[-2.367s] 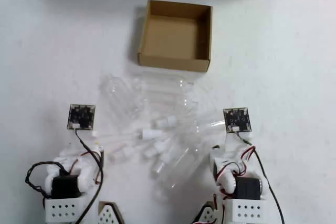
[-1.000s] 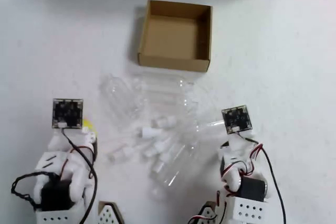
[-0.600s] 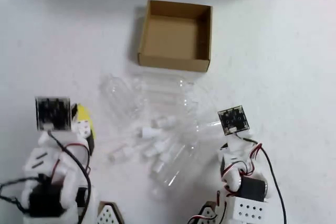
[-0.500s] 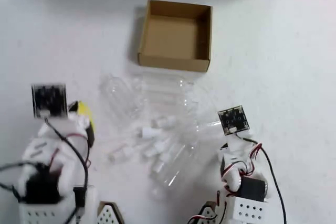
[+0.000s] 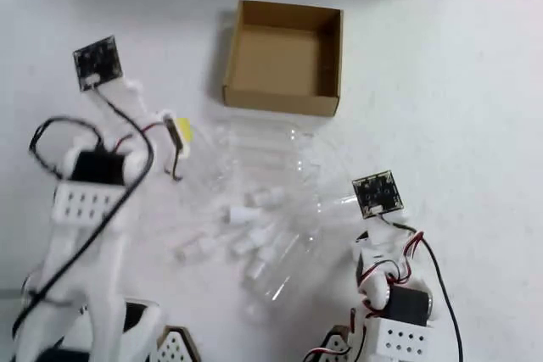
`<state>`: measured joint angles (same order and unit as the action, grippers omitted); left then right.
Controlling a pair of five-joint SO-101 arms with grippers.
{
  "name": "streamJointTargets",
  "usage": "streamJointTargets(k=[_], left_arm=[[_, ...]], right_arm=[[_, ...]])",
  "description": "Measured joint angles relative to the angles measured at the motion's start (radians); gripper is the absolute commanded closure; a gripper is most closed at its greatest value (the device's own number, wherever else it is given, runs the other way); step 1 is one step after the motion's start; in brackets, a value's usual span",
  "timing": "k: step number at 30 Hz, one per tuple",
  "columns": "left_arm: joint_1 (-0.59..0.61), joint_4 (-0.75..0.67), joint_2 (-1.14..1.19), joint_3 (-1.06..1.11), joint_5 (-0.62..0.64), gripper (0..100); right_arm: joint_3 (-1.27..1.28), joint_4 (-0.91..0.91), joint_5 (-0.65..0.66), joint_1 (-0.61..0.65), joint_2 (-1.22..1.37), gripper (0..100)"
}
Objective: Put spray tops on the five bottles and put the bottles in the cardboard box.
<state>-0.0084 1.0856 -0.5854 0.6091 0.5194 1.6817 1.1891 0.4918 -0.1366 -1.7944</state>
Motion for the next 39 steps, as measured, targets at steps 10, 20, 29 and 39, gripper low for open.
streamJointTargets(k=[10, 20, 29, 39], left_arm=[[0.003, -0.002, 0.459, -0.158, 0.218, 81], [0.018, -0.002, 0.764, -0.353, 0.256, 81], [0.037, -0.002, 0.778, -0.379, 0.256, 81], [0.035, 0.140, 0.655, -0.379, 0.155, 81]], right_arm=[[0.000, 0.000, 0.000, 0.000, 0.000, 86.8], [0.000, 0.000, 0.000, 0.000, 0.000, 86.8], [0.000, 0.000, 0.000, 0.000, 0.000, 86.8], [0.000, 0.000, 0.000, 0.000, 0.000, 86.9]])
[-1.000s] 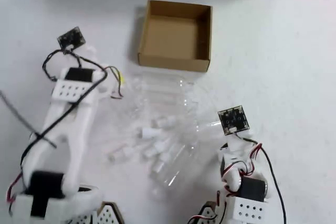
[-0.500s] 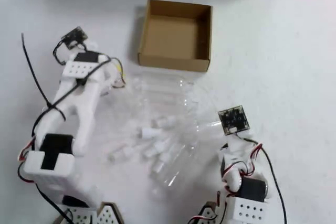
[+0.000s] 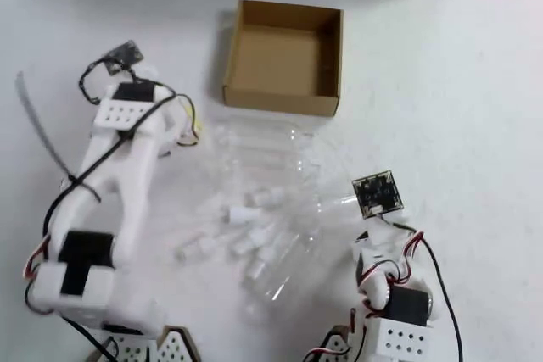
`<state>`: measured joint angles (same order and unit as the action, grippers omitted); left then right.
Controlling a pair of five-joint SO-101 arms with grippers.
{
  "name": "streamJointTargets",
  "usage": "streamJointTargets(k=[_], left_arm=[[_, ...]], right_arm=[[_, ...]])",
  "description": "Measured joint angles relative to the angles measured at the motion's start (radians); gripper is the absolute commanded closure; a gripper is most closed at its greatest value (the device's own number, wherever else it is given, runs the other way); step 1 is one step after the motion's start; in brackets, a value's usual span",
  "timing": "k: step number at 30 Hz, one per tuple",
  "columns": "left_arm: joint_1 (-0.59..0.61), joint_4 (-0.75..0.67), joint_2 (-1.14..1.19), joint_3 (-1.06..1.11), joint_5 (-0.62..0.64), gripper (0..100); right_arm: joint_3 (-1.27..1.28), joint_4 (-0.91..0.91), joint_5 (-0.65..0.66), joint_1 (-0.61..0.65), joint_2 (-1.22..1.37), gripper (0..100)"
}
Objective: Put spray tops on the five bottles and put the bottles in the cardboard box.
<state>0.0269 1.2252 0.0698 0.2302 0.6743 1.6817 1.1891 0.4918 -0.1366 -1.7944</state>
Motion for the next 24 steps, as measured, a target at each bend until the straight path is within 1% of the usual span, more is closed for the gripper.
streamJointTargets(k=[4, 7, 9, 11, 14, 17, 18, 20, 24], left_arm=[[0.000, 0.106, -0.123, 0.000, -0.138, 81], [0.000, 0.173, -0.169, 0.000, -0.213, 81], [0.006, 0.213, -0.184, 0.000, -0.290, 82], [0.035, 0.244, -0.199, 0.000, -0.376, 82], [0.118, 0.262, -0.227, 0.008, -0.512, 82], [0.219, 0.258, -0.284, 0.091, -0.614, 82], [0.245, 0.236, -0.307, 0.138, -0.640, 81], [0.287, 0.172, -0.365, 0.256, -0.677, 81], [0.344, 0.002, -0.512, 0.529, -0.697, 81]], right_arm=[[0.000, 0.000, 0.000, 0.000, 0.000, 87.2], [0.000, 0.000, 0.000, 0.000, 0.000, 87.2], [0.000, 0.000, 0.000, 0.000, 0.000, 87.2], [0.000, -0.005, 0.002, -0.015, 0.000, 87.2], [0.000, -0.041, 0.002, -0.055, 0.000, 87.2], [-0.002, -0.072, 0.002, -0.092, 0.000, 87.2], [-0.015, -0.075, 0.002, -0.098, 0.000, 87.2], [-0.041, -0.075, 0.002, -0.100, 0.000, 87.2], [-0.124, -0.075, 0.002, -0.101, -0.002, 87.3]])
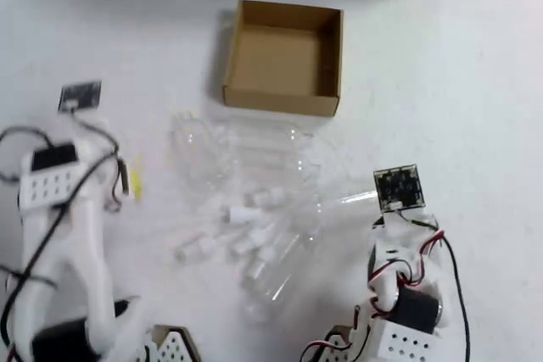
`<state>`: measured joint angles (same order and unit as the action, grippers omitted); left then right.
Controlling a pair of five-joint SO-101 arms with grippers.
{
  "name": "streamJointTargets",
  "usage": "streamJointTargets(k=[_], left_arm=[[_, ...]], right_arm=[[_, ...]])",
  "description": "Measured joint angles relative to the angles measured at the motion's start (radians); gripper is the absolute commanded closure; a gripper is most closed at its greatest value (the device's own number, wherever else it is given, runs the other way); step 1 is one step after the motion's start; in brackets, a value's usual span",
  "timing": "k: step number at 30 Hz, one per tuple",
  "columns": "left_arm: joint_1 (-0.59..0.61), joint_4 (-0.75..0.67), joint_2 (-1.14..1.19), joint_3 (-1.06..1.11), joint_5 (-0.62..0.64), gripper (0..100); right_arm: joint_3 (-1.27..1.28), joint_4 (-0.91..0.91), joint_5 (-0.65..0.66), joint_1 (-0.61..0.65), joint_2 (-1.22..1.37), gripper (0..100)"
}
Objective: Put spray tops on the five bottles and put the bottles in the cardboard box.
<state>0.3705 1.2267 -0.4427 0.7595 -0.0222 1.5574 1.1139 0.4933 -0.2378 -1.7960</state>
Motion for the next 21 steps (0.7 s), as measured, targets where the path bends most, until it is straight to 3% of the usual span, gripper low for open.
streamJointTargets(k=[7, 11, 16, 21], left_arm=[[0.095, -0.110, -0.192, 0.262, -0.006, 81], [0.130, -0.129, -0.233, 0.334, -0.006, 81], [0.137, -0.298, -0.236, 0.443, -0.006, 82], [0.137, -0.350, -0.236, 0.445, -0.005, 82]], right_arm=[[-0.199, 0.000, -0.002, 0.017, 0.106, 87.3], [-0.361, 0.000, -0.002, 0.083, 0.336, 87.0], [-0.632, 0.000, -0.008, 0.130, 0.715, 86.8], [-0.950, 0.000, -0.212, 0.132, 1.108, 86.8]])
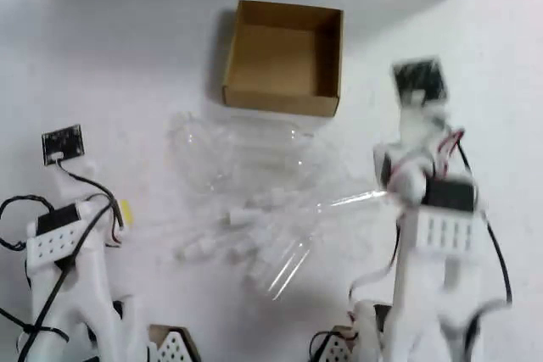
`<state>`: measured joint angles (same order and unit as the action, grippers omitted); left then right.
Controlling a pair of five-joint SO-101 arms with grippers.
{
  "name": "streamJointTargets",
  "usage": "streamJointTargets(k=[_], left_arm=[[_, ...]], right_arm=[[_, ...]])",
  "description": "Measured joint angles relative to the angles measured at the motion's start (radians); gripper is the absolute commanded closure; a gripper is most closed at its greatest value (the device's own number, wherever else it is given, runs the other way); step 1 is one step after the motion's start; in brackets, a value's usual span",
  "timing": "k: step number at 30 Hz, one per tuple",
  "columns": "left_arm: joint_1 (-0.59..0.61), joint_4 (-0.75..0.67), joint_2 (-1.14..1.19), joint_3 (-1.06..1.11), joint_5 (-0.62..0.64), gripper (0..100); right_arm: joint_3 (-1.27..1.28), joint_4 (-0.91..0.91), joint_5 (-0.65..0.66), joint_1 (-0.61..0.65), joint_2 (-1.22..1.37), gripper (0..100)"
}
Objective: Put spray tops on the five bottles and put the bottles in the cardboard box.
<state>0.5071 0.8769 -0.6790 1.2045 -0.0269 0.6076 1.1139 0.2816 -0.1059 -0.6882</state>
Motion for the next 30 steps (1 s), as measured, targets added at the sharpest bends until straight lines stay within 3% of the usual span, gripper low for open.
streamJointTargets(k=[16, 30], left_arm=[[0.000, -0.009, 0.000, 0.000, 0.000, 82], [0.000, -0.009, 0.000, 0.009, -0.002, 82]], right_arm=[[-0.997, 0.146, -0.284, 0.207, 1.031, 86.8], [-1.577, 0.146, -0.296, 0.222, 1.633, 87.7]])
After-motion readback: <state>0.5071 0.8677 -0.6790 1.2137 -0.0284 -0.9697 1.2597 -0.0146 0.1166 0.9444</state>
